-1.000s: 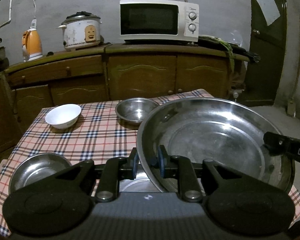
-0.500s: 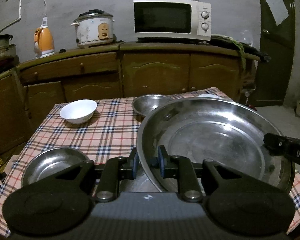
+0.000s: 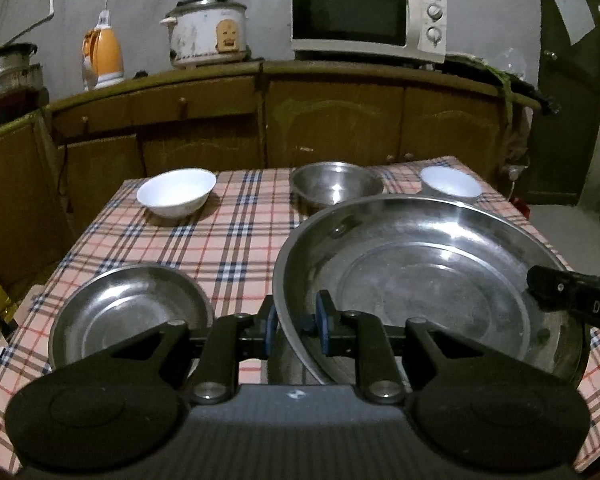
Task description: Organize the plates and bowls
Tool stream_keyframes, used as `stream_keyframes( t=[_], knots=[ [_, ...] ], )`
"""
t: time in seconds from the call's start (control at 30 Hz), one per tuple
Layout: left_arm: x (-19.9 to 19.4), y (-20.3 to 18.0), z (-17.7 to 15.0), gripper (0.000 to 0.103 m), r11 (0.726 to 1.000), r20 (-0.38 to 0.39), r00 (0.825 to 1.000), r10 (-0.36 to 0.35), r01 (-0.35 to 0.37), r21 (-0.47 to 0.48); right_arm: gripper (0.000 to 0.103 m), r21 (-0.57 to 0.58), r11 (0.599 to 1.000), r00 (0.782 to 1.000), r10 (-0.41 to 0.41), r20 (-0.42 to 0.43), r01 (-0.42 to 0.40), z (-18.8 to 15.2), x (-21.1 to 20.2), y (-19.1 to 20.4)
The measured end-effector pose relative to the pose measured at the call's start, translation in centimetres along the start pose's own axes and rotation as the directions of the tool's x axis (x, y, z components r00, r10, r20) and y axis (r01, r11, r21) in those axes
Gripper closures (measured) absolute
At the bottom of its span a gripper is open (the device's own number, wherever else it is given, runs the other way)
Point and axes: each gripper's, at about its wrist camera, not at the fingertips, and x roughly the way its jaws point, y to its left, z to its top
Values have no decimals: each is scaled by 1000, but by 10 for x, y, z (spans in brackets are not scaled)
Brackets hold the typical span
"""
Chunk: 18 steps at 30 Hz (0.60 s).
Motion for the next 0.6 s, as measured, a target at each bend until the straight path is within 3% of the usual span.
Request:
stream_keyframes(
  t=[0.6],
  knots=[
    [48, 24, -32, 81, 1000, -114, 993, 18, -18, 6, 82, -2, 1000, 992, 16, -126, -17, -40, 60, 12]
  ],
)
